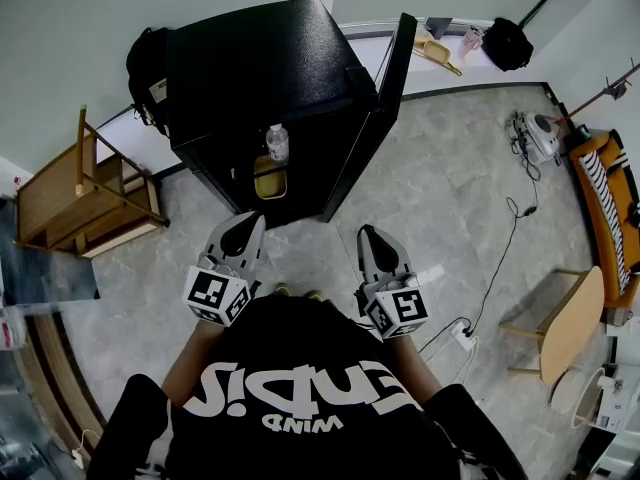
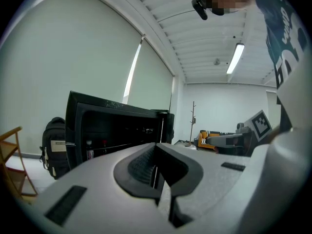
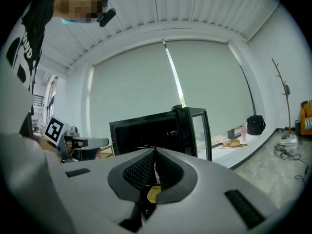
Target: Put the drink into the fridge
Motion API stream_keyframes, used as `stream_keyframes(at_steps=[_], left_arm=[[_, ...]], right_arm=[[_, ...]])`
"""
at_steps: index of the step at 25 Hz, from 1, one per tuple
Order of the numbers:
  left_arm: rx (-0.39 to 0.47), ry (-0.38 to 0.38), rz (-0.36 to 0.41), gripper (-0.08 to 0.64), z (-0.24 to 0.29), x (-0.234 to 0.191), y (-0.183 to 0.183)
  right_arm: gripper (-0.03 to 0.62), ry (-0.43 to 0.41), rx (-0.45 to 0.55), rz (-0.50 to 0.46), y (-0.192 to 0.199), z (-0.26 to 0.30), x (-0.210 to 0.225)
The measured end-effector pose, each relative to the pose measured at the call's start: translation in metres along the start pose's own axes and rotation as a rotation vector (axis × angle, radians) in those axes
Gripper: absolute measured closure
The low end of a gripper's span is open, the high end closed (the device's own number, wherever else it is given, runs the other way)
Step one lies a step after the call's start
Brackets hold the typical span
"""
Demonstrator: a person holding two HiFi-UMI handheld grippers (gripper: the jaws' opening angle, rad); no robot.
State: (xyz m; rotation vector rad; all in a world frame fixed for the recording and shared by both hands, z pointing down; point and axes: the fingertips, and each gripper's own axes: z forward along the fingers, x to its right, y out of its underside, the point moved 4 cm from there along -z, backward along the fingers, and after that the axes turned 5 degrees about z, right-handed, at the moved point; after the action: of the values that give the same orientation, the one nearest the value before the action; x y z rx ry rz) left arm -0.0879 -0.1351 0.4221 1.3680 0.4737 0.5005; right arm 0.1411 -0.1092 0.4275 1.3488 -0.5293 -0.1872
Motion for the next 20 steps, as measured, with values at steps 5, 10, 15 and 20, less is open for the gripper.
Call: stream_keyframes(at_steps=[5,10,15,20], left_arm=[[-0.012,-0.017,-0.023,0.552,-0.001,-0.002,0.004],[-0.018,-0.02,-0.037,0.552,0.0,-0.005,0.005],[-0.017,-0.034,-0.044,0.552,0.0,-0.009,0.003],[-0.015,-0.047,-0.045,0.552,-0.001,-0.012,0.003]], right_arm=[[0.569,0.012,0.025,-0.006,-0.001,0.003,0.0],[0.569,0.016,-0.018,0.001,0.003,0.002,-0.001],[0.569,0.024,0.023,0.012,0.0,0.004,0.003],[0.569,0.017,0.029,0.019,-0.001,0.007,-0.003]])
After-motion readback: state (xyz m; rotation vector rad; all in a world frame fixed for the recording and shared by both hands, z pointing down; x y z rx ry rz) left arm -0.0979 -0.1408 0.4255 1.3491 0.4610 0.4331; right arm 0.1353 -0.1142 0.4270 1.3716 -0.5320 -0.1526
